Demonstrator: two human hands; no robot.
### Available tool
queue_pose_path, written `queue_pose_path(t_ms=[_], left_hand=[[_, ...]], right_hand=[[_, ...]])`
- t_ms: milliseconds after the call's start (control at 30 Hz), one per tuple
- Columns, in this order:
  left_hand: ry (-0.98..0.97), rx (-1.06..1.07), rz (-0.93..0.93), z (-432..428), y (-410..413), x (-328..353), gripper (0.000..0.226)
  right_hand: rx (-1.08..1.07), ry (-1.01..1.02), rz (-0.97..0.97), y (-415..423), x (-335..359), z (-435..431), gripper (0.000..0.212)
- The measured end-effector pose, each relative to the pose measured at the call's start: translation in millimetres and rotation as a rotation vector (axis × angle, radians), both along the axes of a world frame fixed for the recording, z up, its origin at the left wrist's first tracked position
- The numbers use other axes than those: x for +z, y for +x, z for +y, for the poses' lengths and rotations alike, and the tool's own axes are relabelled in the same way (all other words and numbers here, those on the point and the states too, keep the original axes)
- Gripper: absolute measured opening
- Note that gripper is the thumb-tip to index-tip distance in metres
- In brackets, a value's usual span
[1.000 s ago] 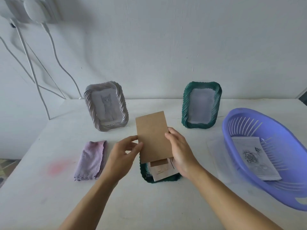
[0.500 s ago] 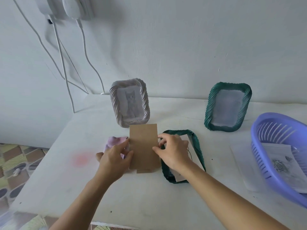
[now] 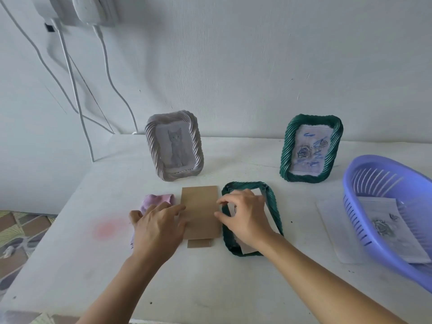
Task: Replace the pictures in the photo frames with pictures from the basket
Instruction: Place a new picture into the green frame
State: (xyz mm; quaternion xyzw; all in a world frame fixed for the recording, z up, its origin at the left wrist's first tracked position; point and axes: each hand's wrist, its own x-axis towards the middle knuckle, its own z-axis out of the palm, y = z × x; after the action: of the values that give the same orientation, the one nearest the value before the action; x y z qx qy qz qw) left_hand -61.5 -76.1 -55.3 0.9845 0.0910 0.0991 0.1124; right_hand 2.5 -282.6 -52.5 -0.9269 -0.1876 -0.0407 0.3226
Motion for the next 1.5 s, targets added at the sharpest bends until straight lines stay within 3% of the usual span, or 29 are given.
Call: queue_pose_path(t_ms=[133, 267, 367, 633, 1000, 1133, 1267, 1367, 1500], left_hand=[[-0.038, -0.028, -0.026, -12, 7, 5, 0.015], [-0.183, -0.104, -0.045, -41, 24, 11, 0.014], [-0.277, -0.178, -0.033, -66, 40, 9, 0.026], [0.025, -0.260, 0.197, -94, 70, 4, 0.062], [-0.031, -0.257, 0.227, -93, 77, 9, 0.069], [-0.108, -0.248, 0.200, -94, 74, 11, 0.061], [-0.198, -0.233, 0.160, -91, 68, 11, 0.033], [-0.346, -0.222, 0.157, -88, 66, 16, 0.013], [-0.621, -0.194, 0.182, -90, 60, 33, 0.011]], right_hand=[[-0.102, 0.143, -0.034, 2, 0, -31, 0.012], [-0.212, 0.049, -0.080, 5, 4, -67, 0.011], [-0.289, -0.050, -0.119, 7, 4, -87, 0.011], [-0.257, -0.102, 0.098, 3, -6, -116, 0.033], [-0.205, -0.094, 0.205, -1, -10, -109, 0.032], [-0.227, -0.049, 0.232, -2, -12, -107, 0.026], [-0.241, -0.031, 0.202, -4, -9, -105, 0.026], [-0.209, -0.027, 0.133, -6, -4, -104, 0.025], [-0.154, 0.034, 0.083, -11, 6, -100, 0.030]])
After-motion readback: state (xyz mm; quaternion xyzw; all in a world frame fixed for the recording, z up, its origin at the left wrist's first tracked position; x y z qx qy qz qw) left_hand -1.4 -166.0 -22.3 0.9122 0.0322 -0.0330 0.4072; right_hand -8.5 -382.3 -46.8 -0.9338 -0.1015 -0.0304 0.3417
